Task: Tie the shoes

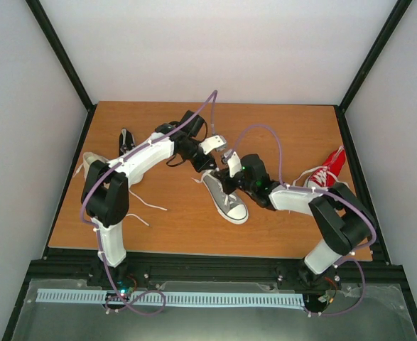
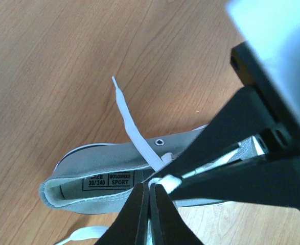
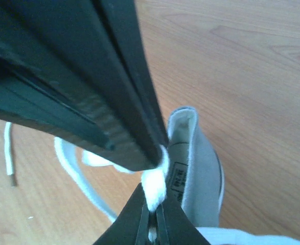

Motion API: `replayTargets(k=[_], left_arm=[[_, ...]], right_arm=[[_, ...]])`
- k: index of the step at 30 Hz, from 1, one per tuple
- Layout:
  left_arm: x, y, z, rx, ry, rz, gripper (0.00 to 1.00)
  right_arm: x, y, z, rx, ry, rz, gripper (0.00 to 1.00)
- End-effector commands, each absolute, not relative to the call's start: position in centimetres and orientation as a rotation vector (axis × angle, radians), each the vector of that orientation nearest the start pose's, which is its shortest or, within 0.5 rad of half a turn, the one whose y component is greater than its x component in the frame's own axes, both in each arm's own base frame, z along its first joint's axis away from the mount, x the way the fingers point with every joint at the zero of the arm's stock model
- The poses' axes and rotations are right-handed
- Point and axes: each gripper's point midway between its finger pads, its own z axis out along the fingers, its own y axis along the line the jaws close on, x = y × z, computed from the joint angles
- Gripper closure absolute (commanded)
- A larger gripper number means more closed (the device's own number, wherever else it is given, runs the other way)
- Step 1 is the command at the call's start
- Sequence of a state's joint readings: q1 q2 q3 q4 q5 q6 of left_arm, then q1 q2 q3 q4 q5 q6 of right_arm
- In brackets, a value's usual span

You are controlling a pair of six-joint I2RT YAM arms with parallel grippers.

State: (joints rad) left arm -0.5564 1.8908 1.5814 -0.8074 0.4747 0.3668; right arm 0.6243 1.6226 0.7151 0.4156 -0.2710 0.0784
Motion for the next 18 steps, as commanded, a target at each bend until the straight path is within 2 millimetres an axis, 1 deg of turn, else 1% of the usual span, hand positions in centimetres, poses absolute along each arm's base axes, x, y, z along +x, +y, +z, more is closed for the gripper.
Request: replayTargets(k=[1,4,5,7,9,11,12,13,14,15,17,18], left_arm=[[35.5,-30.6,14.8,1.279,2.291,-0.660,0.99],[35.6,-30.5,14.6,1.281,2.295,-0.646,0.99],[35.6,-30.4,14.4,1.281,2.298,-0.643,0.99],[35.5,-30.4,14.3,1.285,2.298,-0.641,0.99],[35.2,-30.5,14.3,1.299,2.292,-0.658,0.99],[34.4,-30.8,14.5,1.350,2.268,-0.709,0.99],[33.8,-30.9,14.6,1.387,2.255,-0.740,0.90],[33.4,-30.9,14.8,1.421,2.240,-0.758,0.69],[33.0,-30.8,15.0,1.450,2.220,-0.761,0.51],[32.7,-30.6,15.2,1.477,2.198,-0.753,0.38],[32.3,-29.9,16.2,1.525,2.127,-0.736,0.24],[31.9,-29.5,16.7,1.552,2.092,-0.739,0.19]], right_arm=[[31.0,30.5,12.3,-0.783,2.033,0.826,0.97],[29.9,30.3,12.3,-0.792,2.111,0.862,0.97],[29.5,30.0,12.0,-0.788,2.146,0.861,0.97],[28.9,29.5,12.2,-0.776,2.180,0.869,0.97],[28.5,29.3,12.5,-0.770,2.211,0.889,0.97],[28.0,29.3,12.4,-0.771,2.254,0.913,0.97],[28.0,29.3,12.2,-0.769,2.276,0.916,0.97],[28.0,29.4,12.2,-0.772,2.294,0.918,0.97],[28.1,29.3,12.1,-0.769,2.315,0.916,0.97],[28.2,29.3,12.1,-0.766,2.330,0.918,0.97],[28.5,29.0,12.4,-0.749,2.353,0.933,0.97],[28.6,28.9,12.7,-0.740,2.360,0.946,0.97]])
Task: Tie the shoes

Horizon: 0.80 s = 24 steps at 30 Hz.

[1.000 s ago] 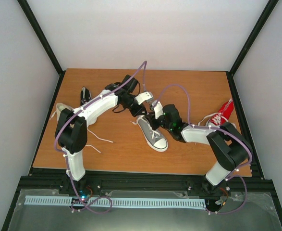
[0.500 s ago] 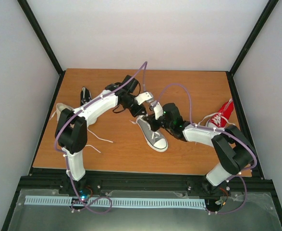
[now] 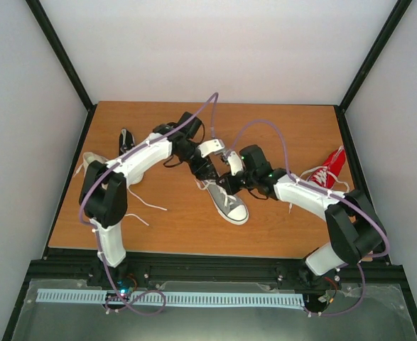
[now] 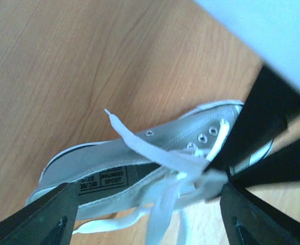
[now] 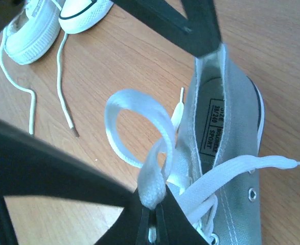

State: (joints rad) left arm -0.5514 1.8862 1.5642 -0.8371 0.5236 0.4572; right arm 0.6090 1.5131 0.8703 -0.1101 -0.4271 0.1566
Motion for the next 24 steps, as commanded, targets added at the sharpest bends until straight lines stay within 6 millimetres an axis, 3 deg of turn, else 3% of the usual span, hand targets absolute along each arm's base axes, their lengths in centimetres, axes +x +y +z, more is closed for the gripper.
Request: replayTargets(k=[1,3,5,11,14,18,24], left_arm=[[31.3,-28.9,17.3,1.580,2.062,-0.748,0.15],[30.2,-27.9,17.9,1.637,2.006,-0.764,0.09],[29.9,-26.9,17.4,1.672,1.987,-0.729,0.08],[30.5,-24.8,11.1,1.714,2.072,-0.547,0.16],[32.3,-24.3,8.9,1.678,2.080,-0.423,0.16],[34.9,-24.9,7.9,1.602,2.068,-0.315,0.14],[34.6,-26.6,5.8,1.655,2.046,-0.283,0.15]], right_arm=[[28.7,28.8,12.9,-0.731,2.368,0.963,0.97],[28.7,28.6,13.3,-0.710,2.386,0.998,0.97],[28.6,28.7,13.7,-0.706,2.403,1.038,0.97],[29.1,28.7,13.0,-0.687,2.465,1.063,0.97],[29.3,28.7,12.8,-0.661,2.485,1.116,0.96],[30.0,28.1,11.8,-0.615,2.532,1.121,0.96],[30.8,27.9,11.1,-0.566,2.548,1.160,0.93]])
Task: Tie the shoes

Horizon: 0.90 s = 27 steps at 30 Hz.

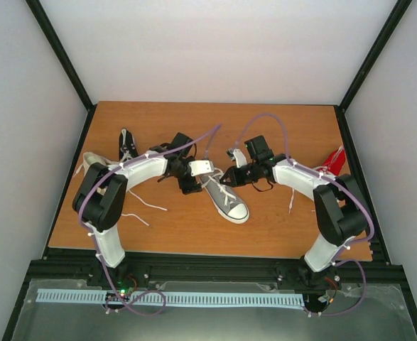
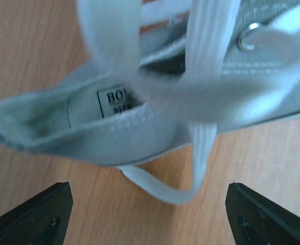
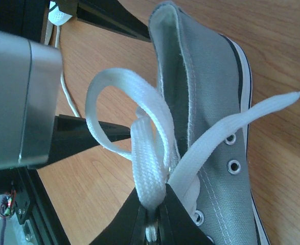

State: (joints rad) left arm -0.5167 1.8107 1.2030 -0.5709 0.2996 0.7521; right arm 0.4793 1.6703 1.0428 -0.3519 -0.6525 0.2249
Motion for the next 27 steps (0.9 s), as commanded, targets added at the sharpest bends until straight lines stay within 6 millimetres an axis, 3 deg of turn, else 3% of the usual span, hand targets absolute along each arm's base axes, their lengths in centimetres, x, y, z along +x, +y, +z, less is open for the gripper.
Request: replayTargets(k=[1,3,5,7,10,11,16,21,27], left_arm=[[34.5,-26.8,5.5,1.662,2.052,-0.288,0.16],[34.2,-27.0,4.9,1.675,2.067,-0.298,0.20],[34.2,-27.0,4.6,1.674,2.079,-0.297,0.31],[34.3,-26.9,4.5,1.676,2.081,-0.288,0.51],[34.6,-26.5,4.8,1.658,2.092,-0.263,0.94],[34.7,-26.4,5.0,1.643,2.099,-0.257,0.99],[35.1,-25.8,4.7,1.584,2.198,-0.253,0.99],[35.8,-26.1,4.1,1.547,2.246,-0.258,0.99],[36.6,-26.4,3.4,1.527,2.270,-0.240,0.99]], right_arm=[[30.9,27.9,11.0,-0.562,2.549,1.163,0.93],[31.1,27.8,11.0,-0.554,2.551,1.164,0.93],[31.2,27.7,10.9,-0.546,2.553,1.160,0.93],[31.3,27.4,10.9,-0.537,2.559,1.150,0.91],[31.4,26.6,11.1,-0.525,2.578,1.113,0.92],[31.4,26.2,11.1,-0.522,2.587,1.093,0.93],[30.5,25.6,11.9,-0.531,2.609,1.080,0.95],[28.4,26.8,13.5,-0.580,2.591,1.289,0.93],[28.0,27.7,17.2,-0.614,2.492,1.401,0.93]])
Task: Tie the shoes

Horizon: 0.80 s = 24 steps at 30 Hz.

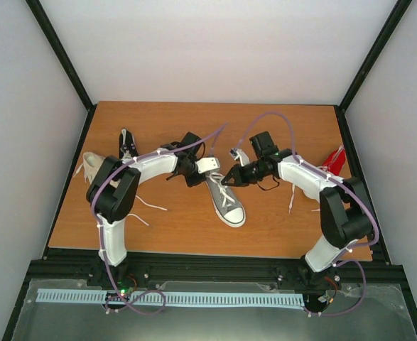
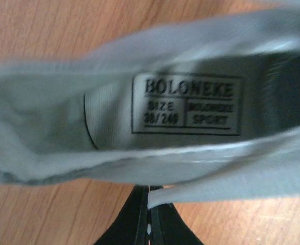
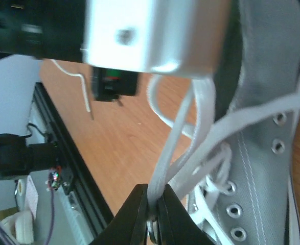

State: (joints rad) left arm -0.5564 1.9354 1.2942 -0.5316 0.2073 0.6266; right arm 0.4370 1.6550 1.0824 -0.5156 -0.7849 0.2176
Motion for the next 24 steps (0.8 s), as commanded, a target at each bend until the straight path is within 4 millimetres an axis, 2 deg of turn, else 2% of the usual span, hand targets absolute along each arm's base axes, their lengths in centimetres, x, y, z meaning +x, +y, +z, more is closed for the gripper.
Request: replayTargets(k=[1,7,10,17,21,24], left_arm=[[36.8,-26.4,3.2,1.523,2.277,-0.240,0.99],[37.9,-26.8,3.1,1.489,2.301,-0.226,0.99],[38.1,-26.8,3.1,1.487,2.306,-0.218,0.99],[37.3,-26.9,2.9,1.488,2.328,-0.262,0.99],[37.2,-26.7,3.4,1.489,2.324,-0.254,0.99],[37.0,-26.6,4.1,1.490,2.315,-0.259,0.99]], right_arm=[[28.1,27.9,17.8,-0.615,2.473,1.418,0.93],[28.9,27.8,18.6,-0.578,2.463,1.425,0.93],[29.2,26.9,18.1,-0.528,2.469,1.445,0.91],[28.9,25.7,15.2,-0.432,2.534,1.409,0.91],[28.3,25.6,15.6,-0.444,2.521,1.423,0.95],[28.2,24.7,15.0,-0.445,2.563,1.317,0.92]])
